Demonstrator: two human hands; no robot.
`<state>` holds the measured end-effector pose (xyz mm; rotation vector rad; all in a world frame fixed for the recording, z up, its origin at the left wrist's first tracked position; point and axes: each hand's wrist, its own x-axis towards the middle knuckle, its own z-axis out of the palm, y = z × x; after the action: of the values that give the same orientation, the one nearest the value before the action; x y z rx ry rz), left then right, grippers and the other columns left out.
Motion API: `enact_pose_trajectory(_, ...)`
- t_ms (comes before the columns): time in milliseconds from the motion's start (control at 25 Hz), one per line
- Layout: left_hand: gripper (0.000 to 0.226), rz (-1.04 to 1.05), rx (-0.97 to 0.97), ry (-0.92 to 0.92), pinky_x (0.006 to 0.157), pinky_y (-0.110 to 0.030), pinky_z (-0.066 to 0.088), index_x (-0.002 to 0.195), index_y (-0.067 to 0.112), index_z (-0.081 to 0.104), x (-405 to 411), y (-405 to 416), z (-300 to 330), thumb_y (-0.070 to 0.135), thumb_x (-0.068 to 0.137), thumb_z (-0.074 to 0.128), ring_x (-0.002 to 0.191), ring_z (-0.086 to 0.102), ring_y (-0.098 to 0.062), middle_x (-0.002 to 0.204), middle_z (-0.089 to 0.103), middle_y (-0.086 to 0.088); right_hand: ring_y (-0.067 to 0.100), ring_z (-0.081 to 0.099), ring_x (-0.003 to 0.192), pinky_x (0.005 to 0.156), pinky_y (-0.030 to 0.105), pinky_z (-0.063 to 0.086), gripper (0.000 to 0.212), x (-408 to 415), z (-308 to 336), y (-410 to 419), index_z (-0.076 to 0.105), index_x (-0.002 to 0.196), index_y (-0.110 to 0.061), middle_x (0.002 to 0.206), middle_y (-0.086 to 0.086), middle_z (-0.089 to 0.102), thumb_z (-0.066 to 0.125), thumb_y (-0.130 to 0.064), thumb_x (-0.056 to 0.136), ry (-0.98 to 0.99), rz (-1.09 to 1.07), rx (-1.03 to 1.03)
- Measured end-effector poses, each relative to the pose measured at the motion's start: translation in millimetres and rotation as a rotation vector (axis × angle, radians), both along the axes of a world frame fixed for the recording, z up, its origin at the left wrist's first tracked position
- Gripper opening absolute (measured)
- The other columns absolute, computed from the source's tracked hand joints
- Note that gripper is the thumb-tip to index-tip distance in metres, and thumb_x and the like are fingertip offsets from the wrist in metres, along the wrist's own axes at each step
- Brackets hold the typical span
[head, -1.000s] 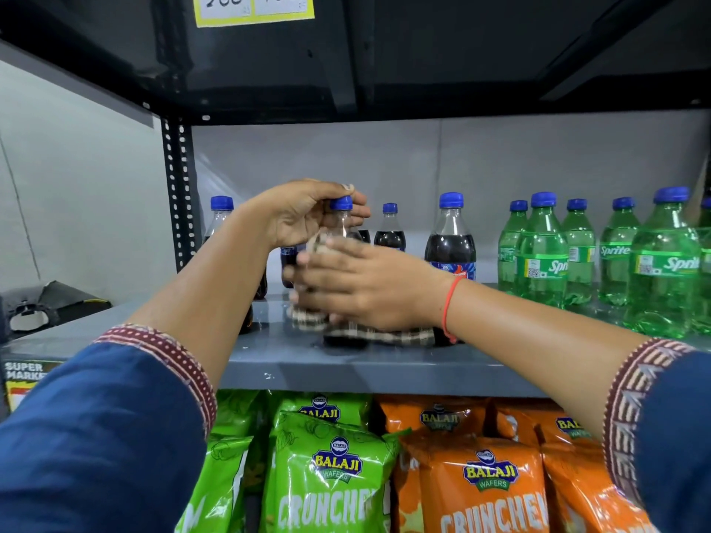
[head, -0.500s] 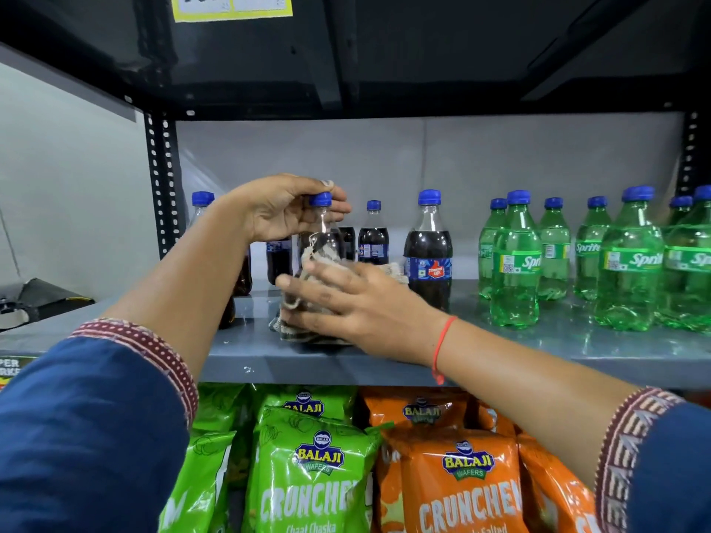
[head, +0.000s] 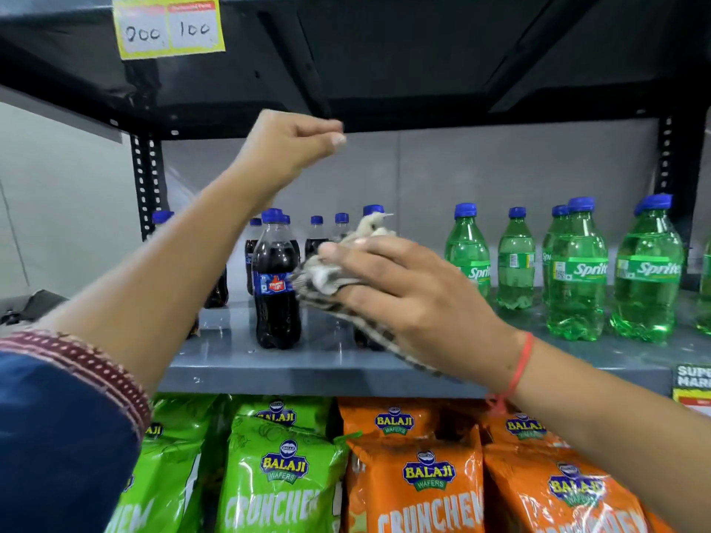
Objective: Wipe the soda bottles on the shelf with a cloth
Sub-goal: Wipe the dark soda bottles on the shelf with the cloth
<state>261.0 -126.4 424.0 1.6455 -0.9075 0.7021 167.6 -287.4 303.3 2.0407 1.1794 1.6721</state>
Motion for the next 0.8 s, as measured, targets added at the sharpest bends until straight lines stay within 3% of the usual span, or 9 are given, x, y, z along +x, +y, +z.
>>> enact_pose_trajectory(160, 0.017, -0.102, 0.225, 0.276, 0.084, -0.021, 0.046, 0.095, 0.016, 0.065, 2, -54, -18, 0.026, 0.083, 0.059, 0.091, 0.060, -0.009, 0.104, 0.065, -0.004, 0.033, 0.061, 0.108, 0.078, 0.043, 0.057, 0.030, 20, -8, -31, 0.068, 0.097, -0.008, 0.125, 0.014, 0.062, 0.039, -0.004, 0.091, 0.022, -0.121, -0.105)
enact_pose_trajectory(320, 0.026, -0.189, 0.227, 0.443, 0.060, -0.011, 0.052, 0.107, 0.004, 0.062, 14, -56, -18, 0.000, 0.085, 0.049, 0.083, 0.063, -0.007, 0.097, 0.067, -0.005, 0.033, 0.049, 0.124, 0.098, 0.050, 0.046, 0.030, 50, -18, -37, 0.063, 0.112, -0.014, 0.135, 0.012, 0.054, 0.058, -0.013, 0.083, 0.026, -0.274, -0.216)
enact_pose_trajectory(400, 0.023, -0.189, 0.244, 0.464, 0.063, -0.014, 0.055, 0.101, 0.003, 0.063, 17, -51, -17, -0.003, 0.084, 0.048, 0.078, 0.066, -0.008, 0.088, 0.070, -0.003, 0.031, 0.046, 0.127, 0.100, 0.050, 0.042, 0.038, 59, -20, -37, 0.060, 0.118, -0.017, 0.137, 0.010, 0.052, 0.066, -0.021, 0.081, 0.027, -0.293, -0.226)
enact_pose_trajectory(560, 0.022, -0.246, 0.257, 0.520, 0.066, -0.018, 0.056, 0.089, 0.007, 0.067, 22, -47, -15, -0.003, 0.084, 0.048, 0.072, 0.069, -0.008, 0.071, 0.075, 0.002, 0.031, 0.044, 0.129, 0.104, 0.050, 0.038, 0.037, 66, -9, -41, 0.058, 0.119, -0.017, 0.139, 0.010, 0.050, 0.062, -0.025, 0.083, -0.010, -0.276, -0.318)
enact_pose_trajectory(720, 0.022, -0.348, 0.212, 0.588, 0.067, -0.017, 0.056, 0.090, 0.010, 0.066, 29, -48, -20, 0.000, 0.085, 0.046, 0.076, 0.069, -0.008, 0.075, 0.076, 0.003, 0.033, 0.041, 0.130, 0.106, 0.050, 0.033, 0.043, 67, -2, -39, 0.051, 0.128, -0.013, 0.141, 0.013, 0.046, 0.049, -0.023, 0.087, -0.044, -0.265, -0.251)
enact_pose_trajectory(800, 0.021, -0.406, 0.189, 0.609, 0.069, -0.017, 0.056, 0.092, 0.010, 0.065, 34, -48, -23, 0.002, 0.085, 0.047, 0.079, 0.070, -0.008, 0.077, 0.076, 0.002, 0.031, 0.039, 0.132, 0.108, 0.048, 0.030, 0.046, 67, -4, -40, 0.048, 0.130, -0.008, 0.143, 0.011, 0.043, 0.044, -0.016, 0.085, -0.056, -0.277, -0.351)
